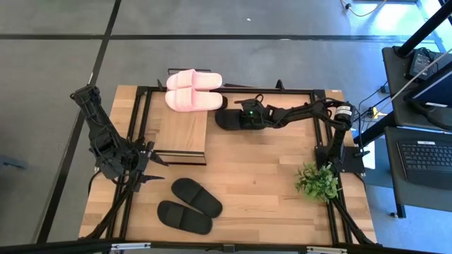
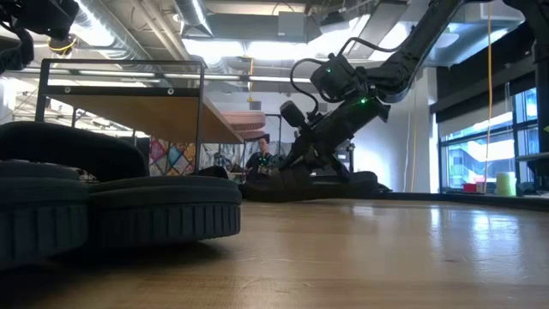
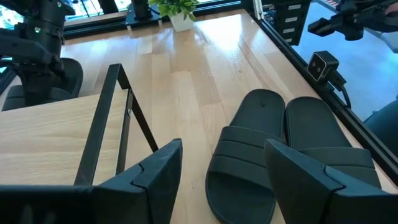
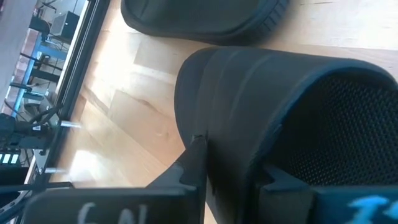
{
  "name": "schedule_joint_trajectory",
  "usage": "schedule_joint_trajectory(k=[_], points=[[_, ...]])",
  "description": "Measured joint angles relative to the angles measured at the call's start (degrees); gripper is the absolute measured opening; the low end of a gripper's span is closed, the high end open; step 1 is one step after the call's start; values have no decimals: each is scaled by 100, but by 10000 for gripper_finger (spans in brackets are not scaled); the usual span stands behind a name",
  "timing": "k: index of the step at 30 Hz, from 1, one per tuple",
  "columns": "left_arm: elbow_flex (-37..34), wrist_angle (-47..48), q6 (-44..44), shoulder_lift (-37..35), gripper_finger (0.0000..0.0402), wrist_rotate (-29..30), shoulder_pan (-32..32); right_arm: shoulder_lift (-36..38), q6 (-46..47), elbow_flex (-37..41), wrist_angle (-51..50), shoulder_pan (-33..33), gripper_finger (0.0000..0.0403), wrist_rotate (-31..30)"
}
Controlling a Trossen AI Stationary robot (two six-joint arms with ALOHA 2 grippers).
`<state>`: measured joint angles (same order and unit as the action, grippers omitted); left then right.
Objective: Pick and place slides into the shelf
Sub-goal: Put the bottom right black slide under the shelf
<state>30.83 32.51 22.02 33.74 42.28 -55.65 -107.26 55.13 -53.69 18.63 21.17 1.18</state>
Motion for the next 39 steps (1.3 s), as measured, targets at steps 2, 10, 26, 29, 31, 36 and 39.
schedule_joint_trajectory(k=[2, 10, 26, 29, 31, 36, 39], points=[[0, 0, 4, -1, 217, 0, 1, 0, -7, 0, 7, 0, 56, 1], [0, 0, 35, 0, 217, 0, -1, 0, -319, 0, 115, 0, 99, 67], [0, 0, 39, -1, 217, 0, 1, 39, -137, 0, 273, 15, 214, 150], [0, 0, 42, -2, 217, 0, 1, 117, -169, 0, 215, 36, 214, 146], [0, 0, 42, 0, 217, -1, -1, 178, -293, 0, 219, 37, 214, 146], [0, -1, 47, -2, 217, 0, 1, 392, -401, 0, 90, 37, 214, 79], [0, 0, 53, 0, 217, 0, 1, 423, -395, -3, 63, 37, 214, 85]])
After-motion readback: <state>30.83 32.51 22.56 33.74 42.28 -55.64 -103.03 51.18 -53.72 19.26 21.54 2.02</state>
